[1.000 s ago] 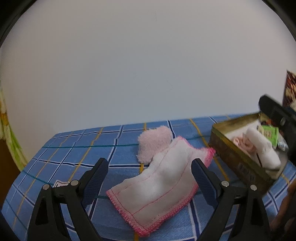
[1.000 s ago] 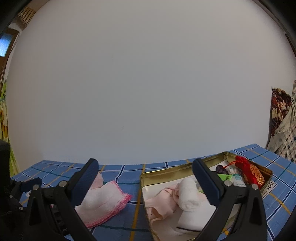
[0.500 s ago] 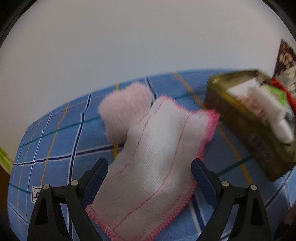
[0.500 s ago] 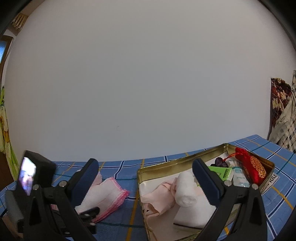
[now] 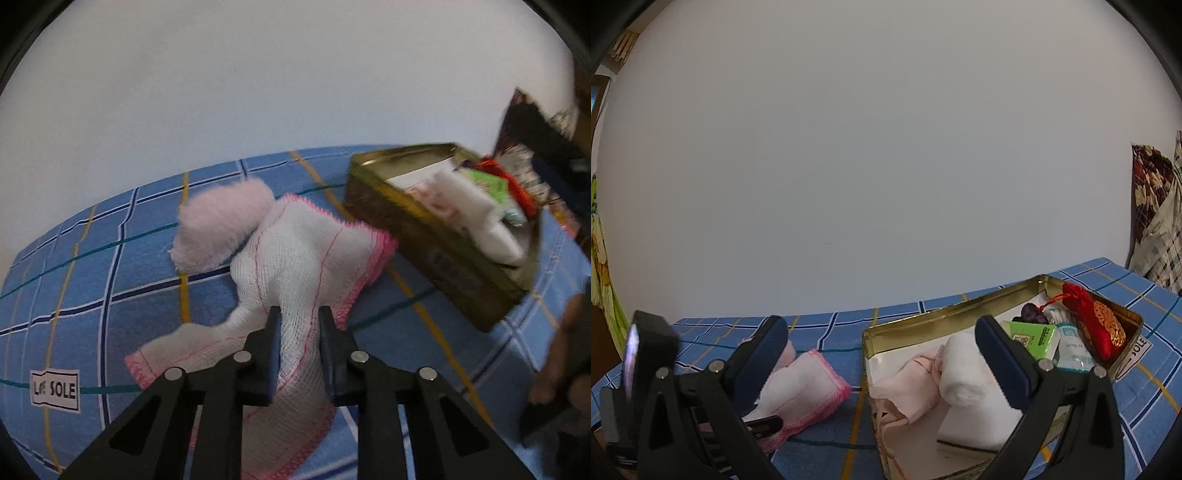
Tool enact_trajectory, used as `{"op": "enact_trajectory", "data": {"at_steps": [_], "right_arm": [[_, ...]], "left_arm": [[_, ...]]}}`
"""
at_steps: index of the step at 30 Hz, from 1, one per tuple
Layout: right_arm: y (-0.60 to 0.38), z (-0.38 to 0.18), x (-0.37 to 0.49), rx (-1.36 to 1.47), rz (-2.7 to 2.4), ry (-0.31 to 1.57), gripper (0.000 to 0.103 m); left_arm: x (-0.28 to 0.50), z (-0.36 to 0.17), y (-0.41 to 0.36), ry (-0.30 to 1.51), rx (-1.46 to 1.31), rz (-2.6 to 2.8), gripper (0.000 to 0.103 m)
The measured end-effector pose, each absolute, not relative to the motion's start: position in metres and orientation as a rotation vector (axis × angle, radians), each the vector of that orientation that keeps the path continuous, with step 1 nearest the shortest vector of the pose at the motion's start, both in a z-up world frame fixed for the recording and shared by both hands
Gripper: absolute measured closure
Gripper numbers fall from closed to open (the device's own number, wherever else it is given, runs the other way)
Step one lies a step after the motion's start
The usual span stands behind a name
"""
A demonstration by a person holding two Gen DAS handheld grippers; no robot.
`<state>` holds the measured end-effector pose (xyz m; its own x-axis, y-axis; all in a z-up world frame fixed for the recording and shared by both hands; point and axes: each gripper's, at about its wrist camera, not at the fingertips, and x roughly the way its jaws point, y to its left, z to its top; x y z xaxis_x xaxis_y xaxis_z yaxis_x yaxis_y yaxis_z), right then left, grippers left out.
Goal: Organize soft objects
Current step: 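Grasp the pink-edged towel with the left gripper while the right gripper grasps the pink puff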
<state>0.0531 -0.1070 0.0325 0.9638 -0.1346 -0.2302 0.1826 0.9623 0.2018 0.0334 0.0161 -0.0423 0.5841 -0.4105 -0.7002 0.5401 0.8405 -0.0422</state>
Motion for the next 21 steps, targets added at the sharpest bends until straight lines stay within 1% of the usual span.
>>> {"op": "enact_trajectory", "data": {"at_steps": [3, 8, 11, 13, 16, 18, 21], "right_arm": [[-0.110, 0.032, 0.053, 0.234, -0.171, 0.219, 0.000], [-0.113, 0.032, 0.050, 0.247, -0.175, 0.216, 0.000], [-0.113, 0.032, 0.051, 0.246, -0.170, 0.222, 0.000], [-0.110, 0.032, 0.052, 0.240, -0.163, 0.228, 0.000], [-0.102, 0.029, 0.063, 0.246, -0.105, 0.272, 0.000], [-0.092, 0.027, 0.077, 0.237, -0.049, 0.341, 0.000], [-0.072, 0.025, 0.099, 0.203, 0.012, 0.398, 0.000]], "left_arm": [[0.025, -0.025, 0.029, 0.723, 0.135, -0.642, 0.084], [0.003, 0.014, 0.053, 0.542, 0.042, -0.765, 0.084], [-0.004, 0.033, 0.078, 0.428, -0.064, -0.753, 0.084], [0.000, 0.040, 0.092, 0.386, -0.123, -0.675, 0.084], [0.012, 0.037, 0.111, 0.400, -0.203, -0.497, 0.084], [0.019, 0.034, 0.117, 0.409, -0.185, -0.364, 0.084], [0.027, 0.032, 0.123, 0.418, -0.200, -0.259, 0.083]]}}
